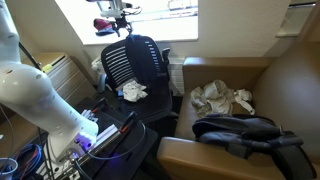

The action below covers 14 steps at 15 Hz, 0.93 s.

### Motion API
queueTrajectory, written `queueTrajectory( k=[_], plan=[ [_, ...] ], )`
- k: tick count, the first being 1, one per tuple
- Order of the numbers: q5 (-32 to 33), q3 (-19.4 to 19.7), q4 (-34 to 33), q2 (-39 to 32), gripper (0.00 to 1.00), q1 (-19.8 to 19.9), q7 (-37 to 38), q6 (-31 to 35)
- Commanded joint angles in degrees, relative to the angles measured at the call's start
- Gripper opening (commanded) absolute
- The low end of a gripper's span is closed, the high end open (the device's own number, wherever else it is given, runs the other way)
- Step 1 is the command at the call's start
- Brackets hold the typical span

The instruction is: Pick up the blue cloth on the backrest and place it on the right side of the brown couch, then pick up the cream white pants on the left side of the couch and place it on the backrest then pick up the white cloth on the seat of the chair and place it on the couch then finally pick up the bag and put it on the seat of the chair

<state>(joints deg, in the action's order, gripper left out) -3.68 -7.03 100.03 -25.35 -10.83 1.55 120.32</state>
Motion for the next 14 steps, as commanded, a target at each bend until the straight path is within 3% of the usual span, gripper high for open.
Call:
queueTrajectory(
  k=[1,5,6,14],
  plan=[
    [3.6,0.8,-4.5,-4.6,1.0,-2.1,4.8,4.7],
    [8.4,2.3,-7.4,-6.7,1.0,-4.3,9.8,1.7],
    [6.8,1.2,-5.5,-5.9,1.0,-3.3,8.1,4.0],
    [8.2,1.7,-10.9,-12.3,1.0,-4.8,9.8,6.4]
  ],
)
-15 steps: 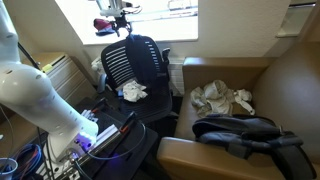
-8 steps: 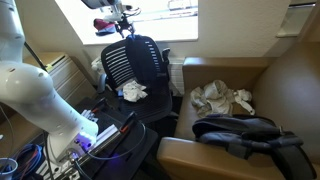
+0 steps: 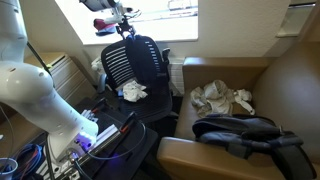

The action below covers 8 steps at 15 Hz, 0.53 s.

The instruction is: Pick up the blue cloth on the backrest and place it on the right side of the brown couch, then pick up the cream white pants on the left side of the couch and place it on the backrest then pick up the white cloth on the seat of the chair and place it on the couch then finally pick up the bag and put it on the seat of the chair

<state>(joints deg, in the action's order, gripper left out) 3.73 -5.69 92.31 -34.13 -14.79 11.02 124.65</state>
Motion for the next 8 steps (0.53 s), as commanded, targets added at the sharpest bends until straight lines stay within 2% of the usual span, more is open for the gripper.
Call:
queueTrajectory(
  k=[1,5,6,7,8],
  plan=[
    [1.1,0.5,-3.7,-4.2,1.0,-1.1,0.5,3.4],
    [2.5,2.3,-6.6,-7.7,1.0,-2.7,2.9,9.4],
    [3.2,2.9,-7.4,-8.4,0.75,-3.1,3.1,9.7],
    [3.6,3.4,-8.0,-9.2,0.74,-3.5,3.4,10.1],
    [3.9,3.7,-8.4,-9.6,0.66,-3.7,3.7,10.1]
  ],
)
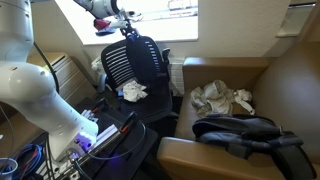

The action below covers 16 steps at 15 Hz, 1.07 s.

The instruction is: Pick up the blue cloth on the backrest and place it on the right side of the brown couch, then pick up the cream white pants on the left side of the couch and place it on the backrest then pick up the white cloth on the seat of the chair and place it on the couch then finally pick up the bag and put it on the seat of the chair

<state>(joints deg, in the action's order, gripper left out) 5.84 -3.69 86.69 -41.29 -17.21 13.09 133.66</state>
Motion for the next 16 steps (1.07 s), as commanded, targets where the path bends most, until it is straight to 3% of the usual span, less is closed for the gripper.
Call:
queueTrajectory(
  k=[1,5,9,12,14,16],
  plan=[
    [1.9,1.9,-3.3,-2.8,0.6,-1.5,1.8,0.8],
    [1.4,2.3,-5.0,-3.5,0.32,-1.6,2.1,-1.0],
    [0.1,1.7,-6.7,-3.4,0.04,-0.2,0.7,-7.7],
    [-1.2,1.7,-7.3,-2.2,0.0,1.5,0.6,-12.3],
    [0.3,4.7,-5.4,1.3,0.02,1.6,5.9,-16.8],
    [2.0,7.5,-0.3,6.9,0.02,2.3,9.9,-16.5]
  ],
)
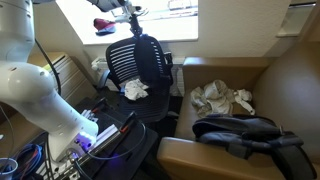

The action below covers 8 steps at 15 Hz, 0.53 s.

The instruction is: Pick up the blue cloth on the backrest and place it on the right side of the brown couch, then pick up the cream white pants on the left side of the couch and place it on the backrest then pick up the white cloth on the seat of the chair and place it on the couch then finally pick up the bag and put it on the seat of the chair

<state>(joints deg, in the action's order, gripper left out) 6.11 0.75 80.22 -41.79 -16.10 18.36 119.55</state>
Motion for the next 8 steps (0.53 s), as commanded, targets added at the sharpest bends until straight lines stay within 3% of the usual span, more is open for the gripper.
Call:
queueTrajectory(
  k=[1,5,8],
  plan=[
    [2.5,4.4,8.1,9.5,0.02,1.2,7.0,-1.4],
    [5.1,8.4,16.9,19.4,0.02,2.9,16.2,1.2],
    [1.9,8.2,24.7,27.6,0.02,6.8,20.3,2.6]
  ],
)
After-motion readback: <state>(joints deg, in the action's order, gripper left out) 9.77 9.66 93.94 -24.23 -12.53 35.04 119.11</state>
